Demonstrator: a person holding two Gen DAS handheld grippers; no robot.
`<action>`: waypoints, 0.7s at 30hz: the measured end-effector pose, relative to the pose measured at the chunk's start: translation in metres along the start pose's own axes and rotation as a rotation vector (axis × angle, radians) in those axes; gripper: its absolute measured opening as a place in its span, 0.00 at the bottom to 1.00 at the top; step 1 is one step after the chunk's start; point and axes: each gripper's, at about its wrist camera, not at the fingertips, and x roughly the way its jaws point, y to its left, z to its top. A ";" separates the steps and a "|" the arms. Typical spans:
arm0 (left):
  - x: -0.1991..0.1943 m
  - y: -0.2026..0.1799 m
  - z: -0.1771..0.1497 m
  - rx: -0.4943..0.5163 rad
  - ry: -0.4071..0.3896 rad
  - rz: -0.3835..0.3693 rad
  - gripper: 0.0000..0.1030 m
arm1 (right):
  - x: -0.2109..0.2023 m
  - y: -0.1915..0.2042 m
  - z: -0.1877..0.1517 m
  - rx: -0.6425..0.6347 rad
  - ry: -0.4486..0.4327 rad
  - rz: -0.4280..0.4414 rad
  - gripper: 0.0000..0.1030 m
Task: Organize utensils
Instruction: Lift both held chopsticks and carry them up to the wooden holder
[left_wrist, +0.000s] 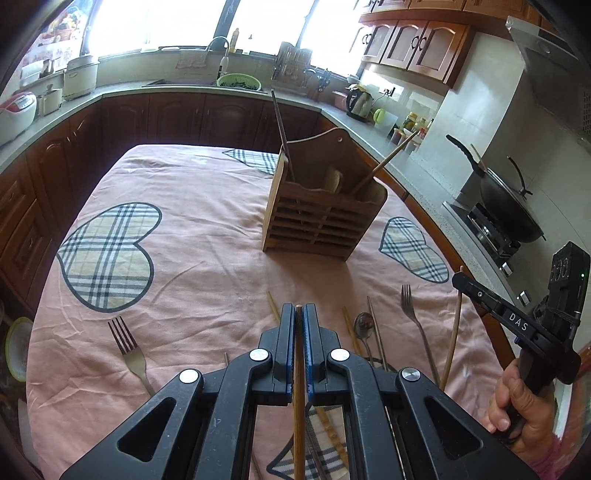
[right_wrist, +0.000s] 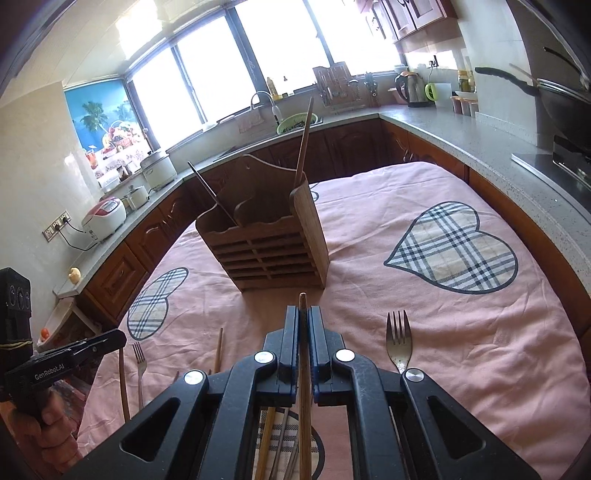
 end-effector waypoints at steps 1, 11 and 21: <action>-0.006 -0.001 0.000 0.002 -0.011 -0.003 0.02 | -0.004 0.001 0.001 -0.001 -0.010 0.001 0.04; -0.049 0.000 -0.006 0.007 -0.086 -0.005 0.02 | -0.037 0.008 0.008 -0.011 -0.081 0.007 0.04; -0.078 0.004 -0.005 -0.004 -0.161 -0.007 0.02 | -0.060 0.013 0.012 -0.016 -0.131 0.015 0.04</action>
